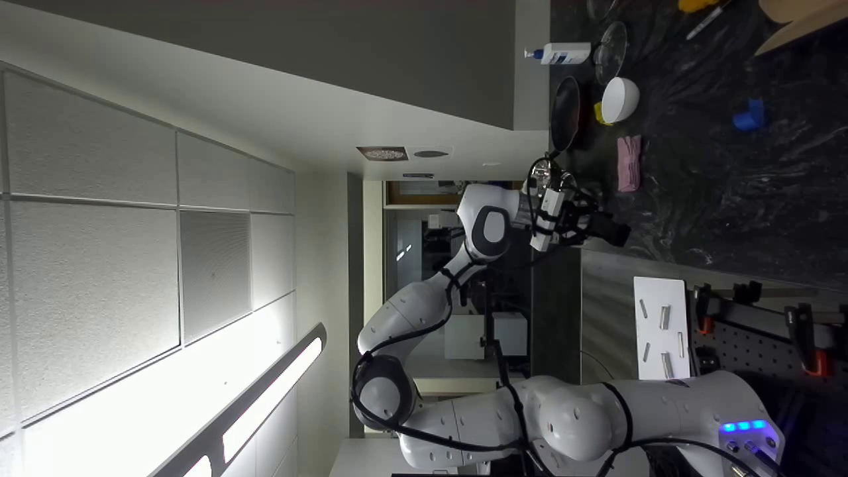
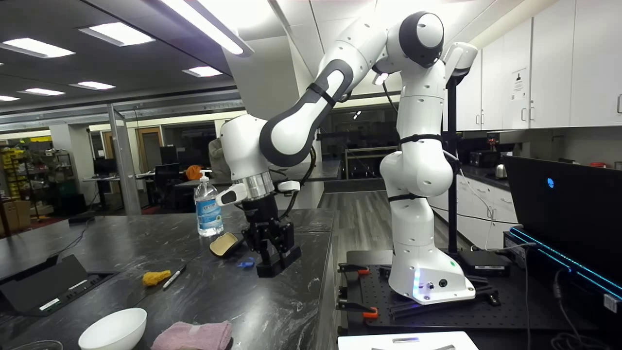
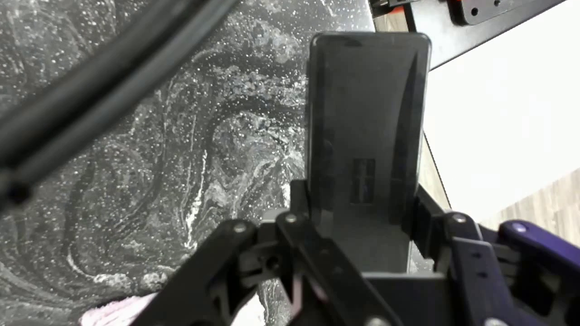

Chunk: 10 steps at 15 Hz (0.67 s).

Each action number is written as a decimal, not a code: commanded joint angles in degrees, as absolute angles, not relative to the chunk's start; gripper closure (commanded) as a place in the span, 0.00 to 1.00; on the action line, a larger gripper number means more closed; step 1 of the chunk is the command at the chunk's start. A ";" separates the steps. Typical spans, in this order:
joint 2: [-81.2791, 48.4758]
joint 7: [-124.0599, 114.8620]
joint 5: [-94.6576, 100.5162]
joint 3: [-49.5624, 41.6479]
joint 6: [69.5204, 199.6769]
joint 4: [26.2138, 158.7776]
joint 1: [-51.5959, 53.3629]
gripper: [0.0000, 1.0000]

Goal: Move the black eraser forwards.

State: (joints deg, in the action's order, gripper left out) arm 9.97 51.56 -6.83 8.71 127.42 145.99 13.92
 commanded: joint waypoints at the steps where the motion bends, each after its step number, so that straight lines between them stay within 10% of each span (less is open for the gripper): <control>1: 10.26 47.70 -4.70 9.57 131.80 148.92 14.13 0.71; 10: 6.81 38.68 6.63 11.43 137.03 152.64 14.04 0.71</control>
State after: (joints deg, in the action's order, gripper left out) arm 7.49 42.21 3.19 10.68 134.68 151.42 14.01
